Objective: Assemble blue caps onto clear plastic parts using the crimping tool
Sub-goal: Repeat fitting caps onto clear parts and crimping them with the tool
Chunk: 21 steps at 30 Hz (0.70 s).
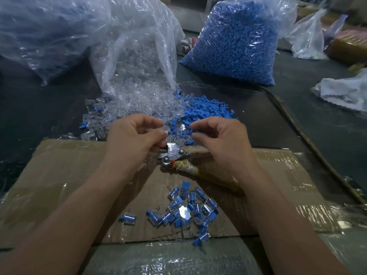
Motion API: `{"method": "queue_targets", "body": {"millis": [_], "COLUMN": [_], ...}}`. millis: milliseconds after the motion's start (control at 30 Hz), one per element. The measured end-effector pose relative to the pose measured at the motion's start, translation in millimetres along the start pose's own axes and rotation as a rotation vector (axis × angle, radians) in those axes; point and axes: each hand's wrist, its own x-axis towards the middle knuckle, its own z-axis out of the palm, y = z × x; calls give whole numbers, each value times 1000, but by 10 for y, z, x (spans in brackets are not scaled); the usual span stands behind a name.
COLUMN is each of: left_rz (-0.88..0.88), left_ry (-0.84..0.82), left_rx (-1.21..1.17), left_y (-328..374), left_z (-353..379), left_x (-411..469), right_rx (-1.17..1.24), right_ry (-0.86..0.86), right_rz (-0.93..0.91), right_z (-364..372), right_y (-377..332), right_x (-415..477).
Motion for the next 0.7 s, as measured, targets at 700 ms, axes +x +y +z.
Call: {"method": "queue_targets", "body": {"millis": [700], "left_rz": [100], "left_ry": [-46], "left_rx": [114], "left_y": [12], "left_z": [60], "left_x": [-64], "right_rx": [22], "right_ry": [-82], "right_rz": [-140], "right_z": [127], "right_y": [-107], "right_x": [-89]}}
